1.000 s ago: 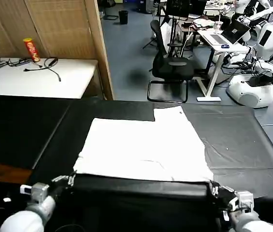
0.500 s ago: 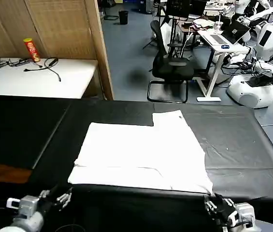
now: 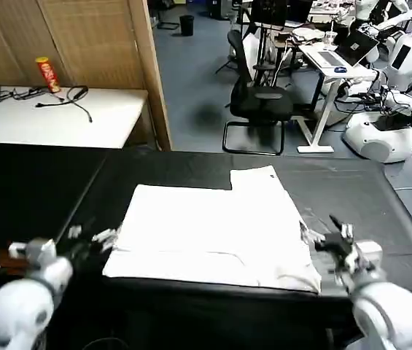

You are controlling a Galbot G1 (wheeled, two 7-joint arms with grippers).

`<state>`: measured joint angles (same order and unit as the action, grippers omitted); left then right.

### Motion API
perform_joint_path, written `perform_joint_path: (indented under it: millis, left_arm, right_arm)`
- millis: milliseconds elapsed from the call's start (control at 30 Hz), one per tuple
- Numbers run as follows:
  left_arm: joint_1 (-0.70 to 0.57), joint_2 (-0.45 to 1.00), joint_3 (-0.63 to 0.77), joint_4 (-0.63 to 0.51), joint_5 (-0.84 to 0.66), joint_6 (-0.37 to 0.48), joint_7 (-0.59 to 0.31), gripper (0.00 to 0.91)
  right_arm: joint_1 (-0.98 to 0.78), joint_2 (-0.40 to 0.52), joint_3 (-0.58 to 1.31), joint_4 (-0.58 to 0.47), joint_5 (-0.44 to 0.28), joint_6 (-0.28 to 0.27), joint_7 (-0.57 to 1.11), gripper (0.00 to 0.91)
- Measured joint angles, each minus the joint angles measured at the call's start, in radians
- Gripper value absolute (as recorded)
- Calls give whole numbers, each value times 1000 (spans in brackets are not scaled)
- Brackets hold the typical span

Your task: Fold and organize the clothes.

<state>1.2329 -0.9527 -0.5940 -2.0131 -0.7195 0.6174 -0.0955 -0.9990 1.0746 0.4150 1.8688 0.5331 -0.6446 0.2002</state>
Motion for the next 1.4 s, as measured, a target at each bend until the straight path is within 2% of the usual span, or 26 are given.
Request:
perform_joint_path:
  millis: [367, 600, 867, 900, 933, 967, 1000, 1167, 1200, 1233, 1267, 1300, 1333, 1367, 1400]
  left_arm:
    - [-388, -21, 260, 389, -11, -8, 24, 878]
    - [-533, -63, 345, 572, -26, -3, 33, 878]
    - [-621, -110, 388, 694, 23, -13, 53, 878]
    - [-625, -115, 389, 704, 24, -13, 53, 848]
    - [-627, -117, 390, 713, 26, -13, 53, 780]
    - [-628, -119, 391, 721, 28, -13, 53, 585]
    - [-628, -120, 392, 727, 30, -13, 55, 458]
    - [-628, -119, 402, 745, 32, -13, 72, 400]
    - [-632, -118, 406, 749, 32, -14, 75, 361]
    - [-636, -119, 410, 754, 34, -15, 76, 283]
    - [-639, -121, 413, 757, 36, -15, 77, 244]
    - [-642, -123, 416, 761, 37, -16, 77, 195]
    - [-644, -125, 416, 767, 40, -18, 77, 195]
    - [-645, -127, 417, 773, 43, -20, 77, 156]
    - [-645, -128, 417, 777, 44, -21, 77, 137]
  right_arm:
    - [281, 86, -94, -363, -31, 11, -37, 878]
    - [370, 131, -109, -517, -36, 18, -48, 878]
    - [414, 157, -123, -617, -75, 29, -63, 878]
    - [415, 158, -124, -622, -75, 29, -64, 878]
    - [416, 159, -125, -626, -76, 29, -65, 878]
    - [418, 160, -127, -631, -78, 31, -67, 878]
    - [420, 162, -128, -636, -79, 32, -67, 878]
    - [431, 174, -133, -656, -83, 31, -70, 878]
    - [432, 177, -134, -657, -83, 29, -71, 800]
    - [432, 179, -135, -658, -84, 27, -71, 712]
    - [431, 180, -136, -658, -85, 25, -71, 692]
    - [430, 181, -136, -657, -85, 23, -71, 595]
    - [427, 181, -137, -654, -85, 22, -71, 536]
    - [424, 181, -137, -651, -85, 21, -71, 478]
    - [422, 181, -137, -649, -85, 20, -71, 312]
